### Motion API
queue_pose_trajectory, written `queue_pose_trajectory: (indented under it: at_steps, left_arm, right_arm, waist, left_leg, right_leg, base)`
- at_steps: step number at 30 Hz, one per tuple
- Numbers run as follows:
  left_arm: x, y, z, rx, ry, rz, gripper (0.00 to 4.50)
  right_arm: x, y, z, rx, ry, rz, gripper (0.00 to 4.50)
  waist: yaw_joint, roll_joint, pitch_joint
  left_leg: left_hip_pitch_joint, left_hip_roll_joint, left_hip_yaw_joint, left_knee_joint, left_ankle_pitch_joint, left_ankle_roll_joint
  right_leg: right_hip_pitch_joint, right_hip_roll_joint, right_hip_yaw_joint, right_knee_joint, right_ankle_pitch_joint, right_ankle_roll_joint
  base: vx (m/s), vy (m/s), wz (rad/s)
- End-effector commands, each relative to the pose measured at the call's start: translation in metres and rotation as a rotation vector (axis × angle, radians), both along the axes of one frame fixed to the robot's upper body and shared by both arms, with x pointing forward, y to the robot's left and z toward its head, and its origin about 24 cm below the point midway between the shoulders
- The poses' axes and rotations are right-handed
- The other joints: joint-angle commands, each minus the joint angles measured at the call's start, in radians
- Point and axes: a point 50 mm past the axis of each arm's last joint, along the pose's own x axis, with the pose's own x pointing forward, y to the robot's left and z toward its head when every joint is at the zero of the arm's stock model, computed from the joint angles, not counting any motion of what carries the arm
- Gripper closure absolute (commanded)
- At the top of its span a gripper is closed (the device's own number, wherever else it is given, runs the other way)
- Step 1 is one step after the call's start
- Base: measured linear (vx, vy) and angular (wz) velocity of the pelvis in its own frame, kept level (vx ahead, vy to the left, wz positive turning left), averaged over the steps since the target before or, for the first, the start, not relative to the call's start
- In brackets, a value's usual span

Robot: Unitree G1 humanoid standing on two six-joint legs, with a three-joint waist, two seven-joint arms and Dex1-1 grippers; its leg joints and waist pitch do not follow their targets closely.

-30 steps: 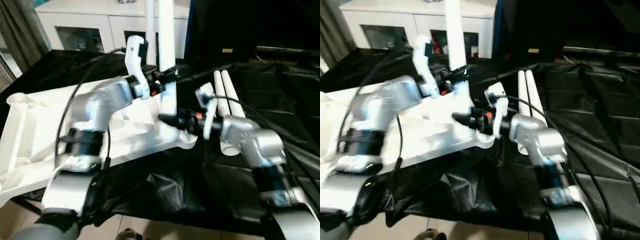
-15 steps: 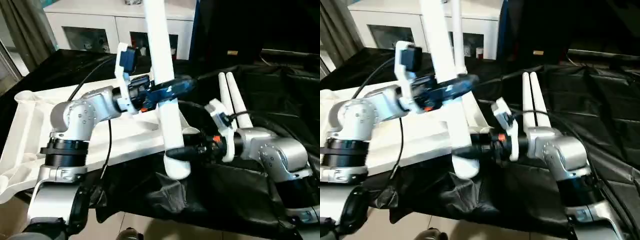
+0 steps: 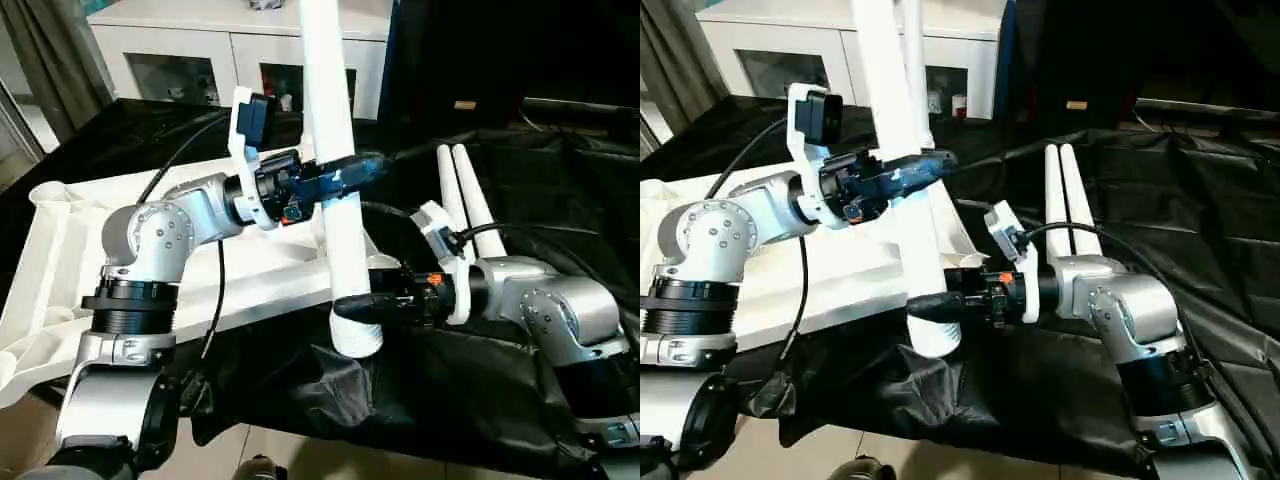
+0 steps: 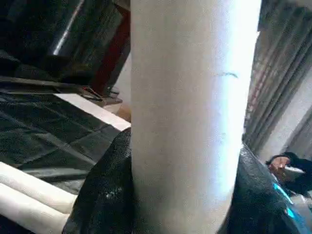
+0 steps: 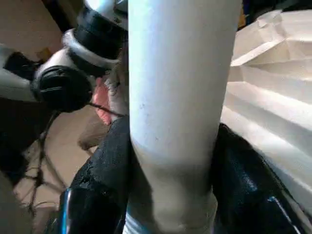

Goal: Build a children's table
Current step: Pick table leg

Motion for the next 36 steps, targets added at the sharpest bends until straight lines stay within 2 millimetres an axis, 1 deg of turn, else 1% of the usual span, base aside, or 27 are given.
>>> queue_pose_trajectory:
  at_steps: [1,2,3,4,5,6,7,8,9,12,13,14,15,16,17,18,19,22,24,27,29,30,31,32,34,35,36]
  left_arm:
    - [0.018,0.001,-0.007,0.146,0.023,0.235,2.66]
    - [0.018,0.001,-0.007,0.146,0.023,0.235,2.66]
    - [0.029,0.002,-0.007,0.238,0.018,0.395,2.67]
    - [0.033,0.003,-0.008,0.285,0.009,0.465,2.67]
    - [0.037,0.004,-0.005,0.323,0.001,0.566,2.67]
    - [0.037,0.004,-0.005,0.323,0.001,0.566,2.67]
    - [0.039,0.004,-0.001,0.326,-0.005,0.639,2.67]
    - [0.039,0.003,0.002,0.326,-0.013,0.666,2.67]
    - [0.038,0.002,0.004,0.331,-0.022,0.693,2.67]
    - [0.036,-0.002,0.007,0.336,-0.025,0.727,2.67]
    - [0.034,-0.006,0.009,0.345,-0.029,0.747,2.67]
    - [0.033,-0.008,0.010,0.328,-0.019,0.750,2.67]
    - [0.033,-0.008,0.010,0.328,-0.019,0.750,2.67]
    - [0.032,-0.010,0.010,0.306,0.016,0.745,2.67]
    - [0.032,-0.010,0.010,0.306,0.016,0.745,2.67]
    - [0.032,-0.009,0.009,0.310,0.020,0.757,2.67]
    - [0.033,-0.007,0.008,0.314,0.029,0.771,2.67]
    - [0.034,-0.003,0.008,0.307,0.039,0.793,2.67]
    - [0.034,-0.003,0.009,0.286,0.053,0.787,2.67]
    - [0.033,-0.002,0.011,0.267,0.042,0.753,2.67]
    - [0.030,-0.004,0.012,0.228,0.043,0.658,2.11]
    - [0.029,-0.005,0.013,0.208,0.044,0.607,2.11]
    - [0.027,-0.004,0.013,0.195,0.044,0.570,1.95]
    - [0.028,-0.001,0.014,0.163,0.053,0.534,1.95]
    - [0.026,0.000,0.014,0.141,0.067,0.482,1.79]
    - [0.024,0.001,0.013,0.124,0.072,0.437,2.25]
    - [0.022,0.002,0.012,0.116,0.077,0.391,2.31]
  right_arm:
    - [0.015,0.006,0.003,-0.017,-0.060,-0.145,1.79]
    - [0.015,0.006,0.003,-0.017,-0.060,-0.145,1.79]
    - [0.027,0.010,-0.001,-0.068,-0.100,-0.279,1.65]
    - [0.031,0.011,-0.003,-0.084,-0.118,-0.323,1.50]
    - [0.035,0.015,-0.004,-0.096,-0.118,-0.379,1.42]
    - [0.035,0.015,-0.004,-0.096,-0.118,-0.379,1.38]
    - [0.039,0.020,-0.006,-0.098,-0.111,-0.425,1.38]
    - [0.042,0.024,-0.007,-0.105,-0.106,-0.461,1.37]
    - [0.044,0.028,-0.008,-0.107,-0.102,-0.489,1.37]
    - [0.049,0.036,-0.011,-0.109,-0.088,-0.549,1.37]
    - [0.051,0.044,-0.013,-0.102,-0.086,-0.560,1.55]
    - [0.050,0.049,-0.013,-0.093,-0.080,-0.545,1.72]
    - [0.050,0.049,-0.013,-0.093,-0.080,-0.545,1.72]
    - [0.050,0.055,-0.012,-0.087,-0.083,-0.526,1.72]
    - [0.050,0.055,-0.012,-0.087,-0.083,-0.526,1.78]
    - [0.050,0.056,-0.012,-0.089,-0.083,-0.522,2.07]
    - [0.051,0.057,-0.010,-0.091,-0.088,-0.520,2.16]
    - [0.052,0.055,-0.009,-0.092,-0.095,-0.523,2.21]
    - [0.052,0.053,-0.007,-0.078,-0.106,-0.494,2.51]
    - [0.043,0.051,0.001,-0.004,-0.116,-0.380,2.55]
    - [0.036,0.049,0.007,0.051,-0.104,-0.291,2.57]
    - [0.033,0.047,0.009,0.064,-0.097,-0.265,2.57]
    - [0.031,0.045,0.011,0.074,-0.091,-0.232,2.57]
    - [0.027,0.039,0.013,0.085,-0.091,-0.192,2.57]
    - [0.025,0.035,0.014,0.095,-0.091,-0.170,2.57]
    - [0.025,0.032,0.015,0.103,-0.096,-0.157,2.57]
    - [0.022,0.029,0.017,0.129,-0.086,-0.121,2.57]
  waist:
    - [-0.003,0.002,-0.084]
    - [-0.007,-0.001,-0.084]
    - [-0.006,0.001,-0.086]
    - [-0.011,0.004,-0.083]
    - [-0.010,0.001,-0.085]
    - [-0.012,0.003,-0.085]
    - [-0.014,0.004,-0.086]
    - [-0.014,0.004,-0.086]
    - [-0.015,0.000,-0.088]
    - [-0.019,0.004,-0.088]
    - [-0.020,0.004,-0.088]
    - [-0.024,-0.012,-0.085]
    - [-0.022,-0.007,-0.085]
    - [-0.024,-0.004,-0.083]
    - [-0.024,-0.004,-0.083]
    - [-0.023,-0.003,-0.082]
    - [-0.024,-0.005,-0.082]
    - [-0.025,-0.005,-0.083]
    - [-0.024,-0.004,-0.084]
    - [-0.022,-0.007,-0.084]
    - [-0.017,-0.010,-0.084]
    - [-0.015,-0.009,-0.084]
    - [-0.015,-0.012,-0.086]
    - [-0.015,-0.010,-0.085]
    - [-0.013,-0.011,-0.084]
    - [-0.013,-0.011,-0.084]
    - [-0.014,-0.013,-0.083]
  left_leg:
    - [0.022,0.031,-0.016,-0.061,-0.173,-0.008]
    - [0.023,0.026,-0.016,-0.061,-0.181,-0.016]
    - [0.024,0.028,-0.018,-0.062,-0.178,-0.022]
    - [0.024,0.030,-0.020,-0.065,-0.186,-0.038]
    - [0.025,0.027,-0.019,-0.065,-0.189,-0.040]
    - [0.026,0.030,-0.019,-0.066,-0.188,-0.042]
    - [0.024,0.029,-0.019,-0.065,-0.179,-0.036]
    - [0.024,0.029,-0.019,-0.065,-0.179,-0.036]
    - [0.022,0.028,-0.019,-0.064,-0.163,-0.034]
    - [0.021,0.028,-0.017,-0.062,-0.150,-0.026]
    - [0.020,0.028,-0.017,-0.063,-0.152,-0.024]
    - [0.019,0.027,-0.015,-0.065,-0.157,-0.019]
    - [0.019,0.026,-0.016,-0.064,-0.158,-0.019]
    - [0.021,0.027,-0.015,-0.064,-0.168,-0.017]
    - [0.021,0.027,-0.015,-0.064,-0.168,-0.017]
    - [0.020,0.025,-0.015,-0.065,-0.172,-0.016]
    - [0.022,0.026,-0.016,-0.067,-0.180,-0.019]
    - [0.020,0.026,-0.016,-0.066,-0.167,-0.018]
    - [0.020,0.025,-0.015,-0.065,-0.158,-0.016]
    - [0.019,0.024,-0.014,-0.062,-0.148,-0.005]
    - [0.019,0.024,-0.013,-0.061,-0.137,0.010]
    - [0.017,0.024,-0.013,-0.061,-0.136,0.014]
    - [0.017,0.024,-0.013,-0.060,-0.128,0.020]
    - [0.017,0.024,-0.014,-0.060,-0.127,0.023]
    - [0.017,0.024,-0.012,-0.059,-0.134,0.021]
    - [0.017,0.024,-0.012,-0.059,-0.134,0.021]
    - [0.017,0.024,-0.011,-0.060,-0.139,0.023]
  right_leg:
    - [0.052,-0.071,0.053,-0.084,-0.101,-0.188]
    - [0.054,-0.070,0.051,-0.087,-0.125,-0.174]
    - [0.055,-0.071,0.051,-0.086,-0.126,-0.167]
    - [0.051,-0.070,0.052,-0.087,-0.129,-0.157]
    - [0.055,-0.070,0.052,-0.088,-0.131,-0.145]
    - [0.054,-0.070,0.053,-0.086,-0.123,-0.145]
    - [0.055,-0.070,0.053,-0.084,-0.094,-0.147]
    - [0.055,-0.070,0.053,-0.084,-0.094,-0.147]
    - [0.055,-0.069,0.052,-0.082,-0.066,-0.154]
    - [0.054,-0.071,0.052,-0.077,-0.032,-0.179]
    - [0.055,-0.071,0.051,-0.076,-0.027,-0.184]
    - [0.056,-0.069,0.051,-0.081,-0.036,-0.183]
    - [0.057,-0.071,0.051,-0.077,-0.041,-0.185]
    - [0.055,-0.071,0.052,-0.081,-0.072,-0.176]
    - [0.055,-0.071,0.052,-0.081,-0.072,-0.176]
    - [0.055,-0.071,0.053,-0.086,-0.091,-0.167]
    - [0.053,-0.070,0.053,-0.087,-0.106,-0.155]
    - [0.054,-0.070,0.054,-0.086,-0.098,-0.150]
    - [0.054,-0.070,0.054,-0.083,-0.078,-0.152]
    - [0.056,-0.068,0.053,-0.083,-0.059,-0.157]
    - [0.059,-0.069,0.053,-0.083,-0.055,-0.161]
    - [0.058,-0.070,0.053,-0.082,-0.053,-0.163]
    - [0.059,-0.068,0.053,-0.080,-0.045,-0.166]
    - [0.057,-0.069,0.052,-0.081,-0.047,-0.170]
    - [0.057,-0.070,0.052,-0.082,-0.069,-0.172]
    - [0.057,-0.070,0.052,-0.082,-0.069,-0.172]
    - [0.056,-0.071,0.052,-0.085,-0.092,-0.174]
  base:
    - [0.000,0.000,0.00]
    - [0.000,0.000,0.00]
    - [0.000,0.000,0.00]
    - [0.000,0.000,0.00]
    - [0.000,0.000,0.00]
    - [0.000,0.000,0.00]
    - [0.000,0.000,0.00]
    - [0.000,0.000,0.00]
    - [0.000,0.000,0.00]
    - [0.000,0.000,0.00]
    - [0.000,0.000,0.00]
    - [0.000,0.000,0.00]
    - [0.000,0.000,0.00]
    - [0.000,0.000,0.00]
    - [0.000,0.000,0.00]
    - [0.000,0.000,0.00]
    - [0.000,0.000,0.00]
    - [0.000,0.000,0.00]
    - [0.000,0.000,0.00]
    - [0.000,0.000,0.00]
    - [0.000,0.000,0.00]
    - [0.000,0.000,0.00]
    - [0.000,0.000,0.00]
    - [0.000,0.000,0.00]
    - [0.000,0.000,0.00]
    - [0.000,0.000,0.00]
    - [0.000,0.000,0.00]
